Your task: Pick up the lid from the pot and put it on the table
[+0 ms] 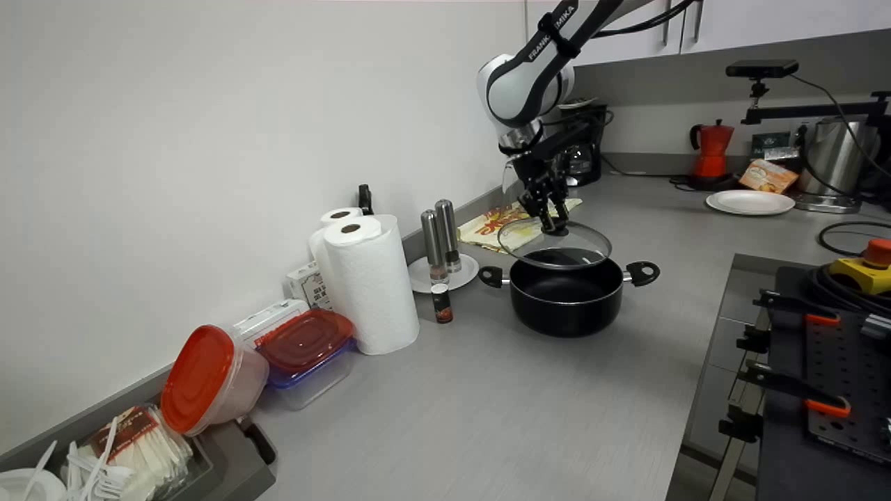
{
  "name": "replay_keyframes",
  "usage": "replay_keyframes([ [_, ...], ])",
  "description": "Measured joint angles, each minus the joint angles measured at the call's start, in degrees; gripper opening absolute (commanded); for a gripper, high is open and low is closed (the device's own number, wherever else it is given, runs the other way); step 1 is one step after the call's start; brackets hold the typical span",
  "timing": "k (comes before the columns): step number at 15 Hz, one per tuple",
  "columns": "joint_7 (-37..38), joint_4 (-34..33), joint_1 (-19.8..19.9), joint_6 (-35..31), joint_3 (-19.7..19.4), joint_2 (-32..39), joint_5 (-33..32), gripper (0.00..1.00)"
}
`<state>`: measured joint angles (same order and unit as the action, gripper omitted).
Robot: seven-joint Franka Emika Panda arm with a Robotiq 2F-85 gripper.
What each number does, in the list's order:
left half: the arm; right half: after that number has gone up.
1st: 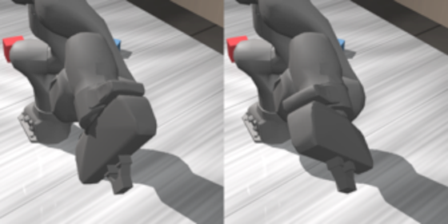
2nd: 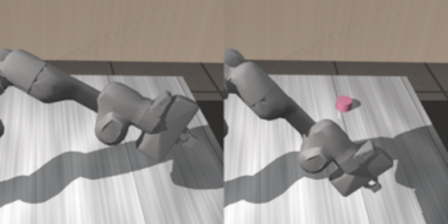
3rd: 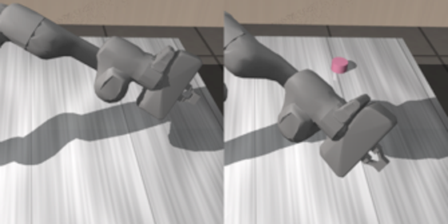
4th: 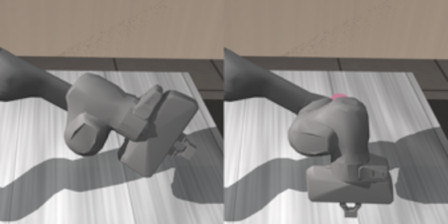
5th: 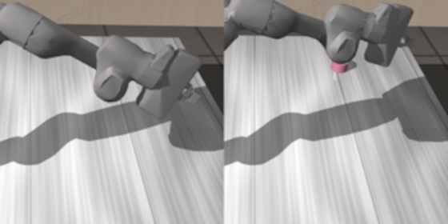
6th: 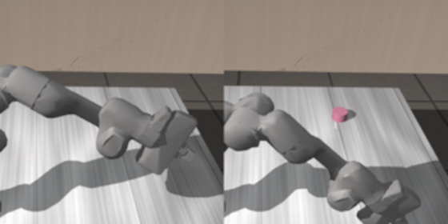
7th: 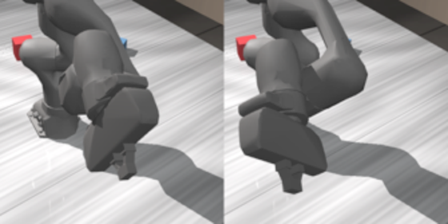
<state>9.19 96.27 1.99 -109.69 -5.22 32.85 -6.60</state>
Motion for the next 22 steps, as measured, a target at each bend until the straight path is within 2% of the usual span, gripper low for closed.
replay_keyframes([
  [5, 0.00, -0.23, -2.58, 2.58, 0.41, -8.75, -5.16, 0.24],
  [11, -0.01, -5.05, -10.92, 8.19, 5.34, -15.02, -14.47, 0.24],
  [17, -0.15, -15.48, -20.06, 13.89, 11.61, -13.16, -21.40, 0.24],
  [22, -0.69, -21.79, -25.35, 14.34, 13.28, -5.09, -22.74, 0.24],
])
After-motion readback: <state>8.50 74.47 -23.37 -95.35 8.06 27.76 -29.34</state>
